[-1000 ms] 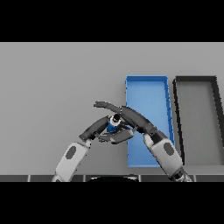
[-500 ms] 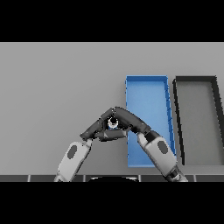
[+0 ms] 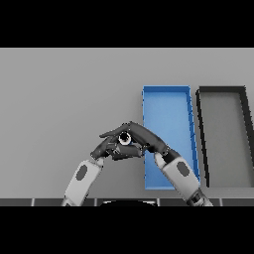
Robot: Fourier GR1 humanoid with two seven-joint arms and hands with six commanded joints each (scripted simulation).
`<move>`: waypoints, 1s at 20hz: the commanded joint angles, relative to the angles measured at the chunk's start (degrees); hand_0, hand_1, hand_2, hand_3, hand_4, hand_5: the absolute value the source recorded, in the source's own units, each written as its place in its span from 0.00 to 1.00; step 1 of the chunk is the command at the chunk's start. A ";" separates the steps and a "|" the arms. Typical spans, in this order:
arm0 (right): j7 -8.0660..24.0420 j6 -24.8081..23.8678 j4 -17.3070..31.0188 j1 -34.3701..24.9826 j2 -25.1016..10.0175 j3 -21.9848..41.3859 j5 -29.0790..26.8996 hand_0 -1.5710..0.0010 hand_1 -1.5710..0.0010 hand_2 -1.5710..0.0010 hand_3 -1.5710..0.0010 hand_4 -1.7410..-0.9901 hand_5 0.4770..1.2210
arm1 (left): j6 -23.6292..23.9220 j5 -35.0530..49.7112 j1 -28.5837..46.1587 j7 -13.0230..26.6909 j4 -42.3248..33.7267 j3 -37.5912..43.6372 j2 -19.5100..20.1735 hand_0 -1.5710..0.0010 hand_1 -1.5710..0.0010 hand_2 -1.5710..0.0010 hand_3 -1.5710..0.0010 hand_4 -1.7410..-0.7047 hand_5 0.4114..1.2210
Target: Pick up the blue pipe and place it into the blue bin.
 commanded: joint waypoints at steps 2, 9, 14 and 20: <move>-0.46 -0.48 0.00 0.17 0.31 0.30 1.46 0.01 0.01 0.01 0.01 0.01 0.97 | -0.90 -1.66 0.44 0.12 -0.24 -0.23 0.72 0.26 0.32 0.34 0.41 0.26 1.00; 3.72 -0.34 -0.29 0.26 2.86 0.44 4.14 0.00 0.00 0.00 0.00 0.00 0.99 | -4.67 -3.90 0.66 3.40 -0.38 0.87 1.55 0.84 0.86 0.86 0.88 0.70 0.54; 1.17 0.06 -0.85 1.01 3.66 -0.60 3.97 0.00 0.00 0.00 0.00 0.00 1.00 | -4.64 -2.66 0.65 6.66 0.47 1.75 0.91 0.95 0.95 0.95 0.96 0.75 0.19; 4.89 -1.10 -1.97 -1.31 6.88 -5.38 -3.88 0.00 0.00 0.00 0.00 0.00 1.00 | -3.96 -4.12 0.92 7.25 0.89 1.12 0.95 0.99 0.99 0.99 0.99 0.80 0.08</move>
